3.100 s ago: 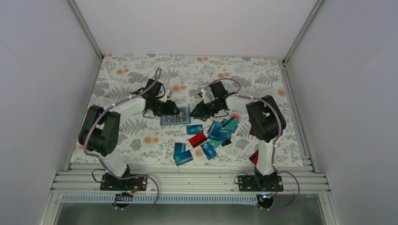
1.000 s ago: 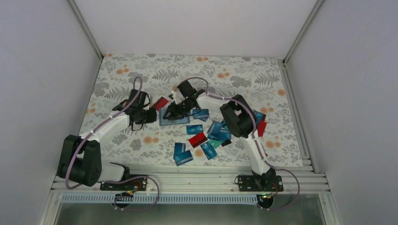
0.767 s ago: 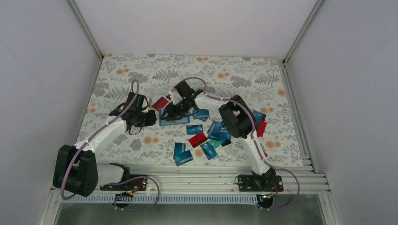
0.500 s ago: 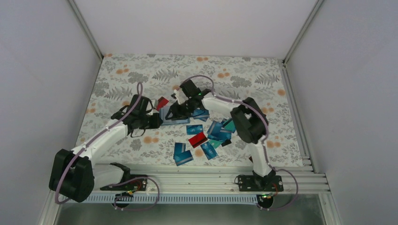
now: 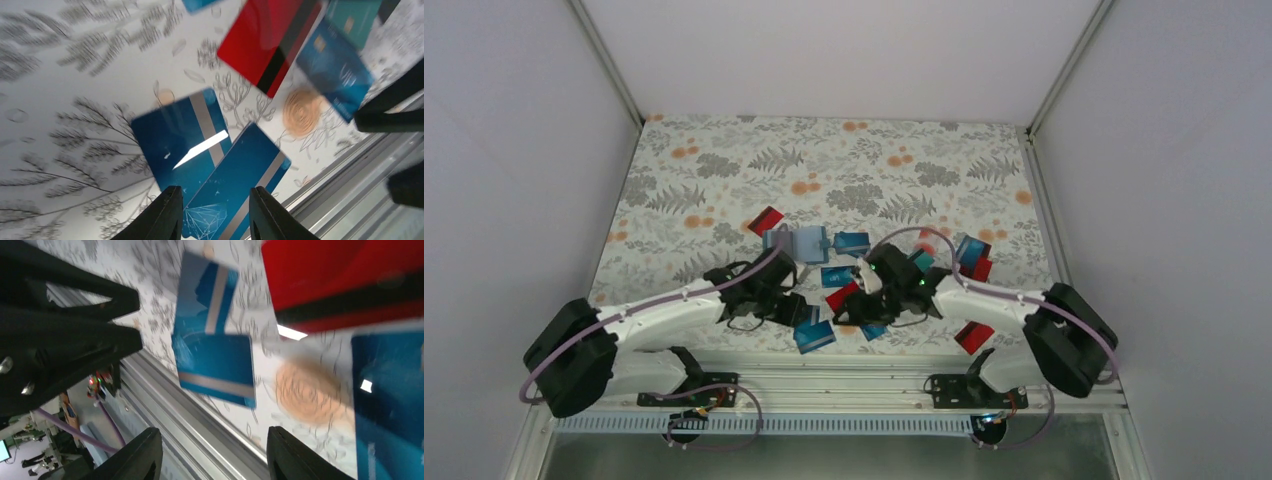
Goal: Put the credit cards into the card holder
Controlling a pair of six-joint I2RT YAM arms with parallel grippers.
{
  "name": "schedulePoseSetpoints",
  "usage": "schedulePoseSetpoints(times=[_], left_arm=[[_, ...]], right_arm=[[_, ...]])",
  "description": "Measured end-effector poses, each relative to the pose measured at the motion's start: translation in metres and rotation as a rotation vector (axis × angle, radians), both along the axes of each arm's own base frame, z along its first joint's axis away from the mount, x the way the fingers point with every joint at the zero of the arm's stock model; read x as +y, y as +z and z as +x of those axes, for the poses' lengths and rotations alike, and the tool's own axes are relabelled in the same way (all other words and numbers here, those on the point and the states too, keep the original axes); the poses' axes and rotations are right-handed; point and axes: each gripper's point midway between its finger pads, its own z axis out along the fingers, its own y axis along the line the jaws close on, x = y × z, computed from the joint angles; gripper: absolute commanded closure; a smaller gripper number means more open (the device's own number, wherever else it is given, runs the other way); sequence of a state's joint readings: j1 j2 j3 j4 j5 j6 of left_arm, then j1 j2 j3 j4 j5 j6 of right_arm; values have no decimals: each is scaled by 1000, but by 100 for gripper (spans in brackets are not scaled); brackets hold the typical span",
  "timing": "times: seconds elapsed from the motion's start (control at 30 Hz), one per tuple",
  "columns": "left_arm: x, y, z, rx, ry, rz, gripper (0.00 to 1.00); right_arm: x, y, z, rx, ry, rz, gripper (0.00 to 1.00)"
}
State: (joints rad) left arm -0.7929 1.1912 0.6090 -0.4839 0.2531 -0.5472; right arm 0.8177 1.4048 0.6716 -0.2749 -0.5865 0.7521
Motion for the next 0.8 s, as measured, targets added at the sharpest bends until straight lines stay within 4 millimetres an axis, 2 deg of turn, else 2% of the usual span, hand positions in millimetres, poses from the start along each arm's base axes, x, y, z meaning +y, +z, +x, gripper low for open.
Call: schedulePoseSetpoints(times=[0.1, 0.33, 0.57, 0.8], left_arm=[[-6, -19, -15, 32, -37, 39, 66], [-15, -44, -26, 54, -60, 111, 66], [-29, -46, -29, 6, -62, 126, 66], [-40, -46, -42, -2, -50, 121, 66]], right_arm=[[-8, -7, -28, 34, -9, -9, 42], [-19, -8, -47, 50, -87, 9, 38], [-16, -10, -60, 67, -107, 16, 36], [-10, -14, -72, 89, -109, 16, 33]])
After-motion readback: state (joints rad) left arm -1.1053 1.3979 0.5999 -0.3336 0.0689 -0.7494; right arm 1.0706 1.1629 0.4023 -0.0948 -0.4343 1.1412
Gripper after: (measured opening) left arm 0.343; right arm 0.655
